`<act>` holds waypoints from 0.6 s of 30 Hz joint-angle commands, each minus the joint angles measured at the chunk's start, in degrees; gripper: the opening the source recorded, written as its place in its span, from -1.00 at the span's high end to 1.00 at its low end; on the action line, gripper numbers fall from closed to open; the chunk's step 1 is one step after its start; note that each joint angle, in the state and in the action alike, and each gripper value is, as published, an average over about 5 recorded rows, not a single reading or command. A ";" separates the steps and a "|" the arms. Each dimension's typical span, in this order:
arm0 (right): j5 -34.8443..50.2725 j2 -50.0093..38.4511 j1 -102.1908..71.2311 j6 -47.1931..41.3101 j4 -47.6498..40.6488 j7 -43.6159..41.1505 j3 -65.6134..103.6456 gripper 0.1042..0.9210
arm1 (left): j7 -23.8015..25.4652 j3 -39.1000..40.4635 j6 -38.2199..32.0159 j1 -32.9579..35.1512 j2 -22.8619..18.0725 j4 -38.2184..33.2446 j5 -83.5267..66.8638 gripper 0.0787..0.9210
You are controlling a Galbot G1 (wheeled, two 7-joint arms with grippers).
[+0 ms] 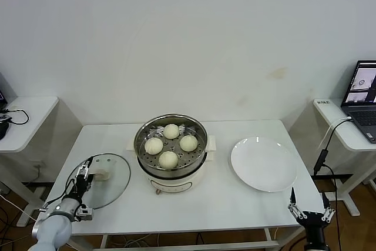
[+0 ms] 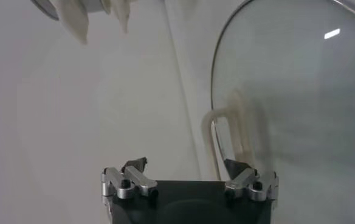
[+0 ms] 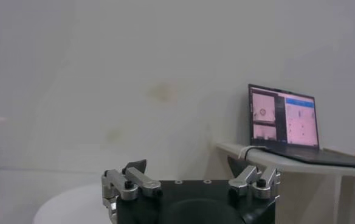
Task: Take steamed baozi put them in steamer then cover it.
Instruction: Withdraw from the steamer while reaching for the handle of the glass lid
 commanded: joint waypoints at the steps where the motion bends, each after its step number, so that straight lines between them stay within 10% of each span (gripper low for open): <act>1: -0.17 0.10 -0.16 0.06 0.06 -0.06 0.03 -0.76 | -0.34 0.36 -0.28 -3.63 -0.10 4.59 0.22 -0.77; 18: -0.77 0.55 0.00 -0.03 -0.29 -0.28 -0.96 -0.76 | 0.09 0.83 -1.30 -4.63 -0.62 6.03 -0.98 -0.58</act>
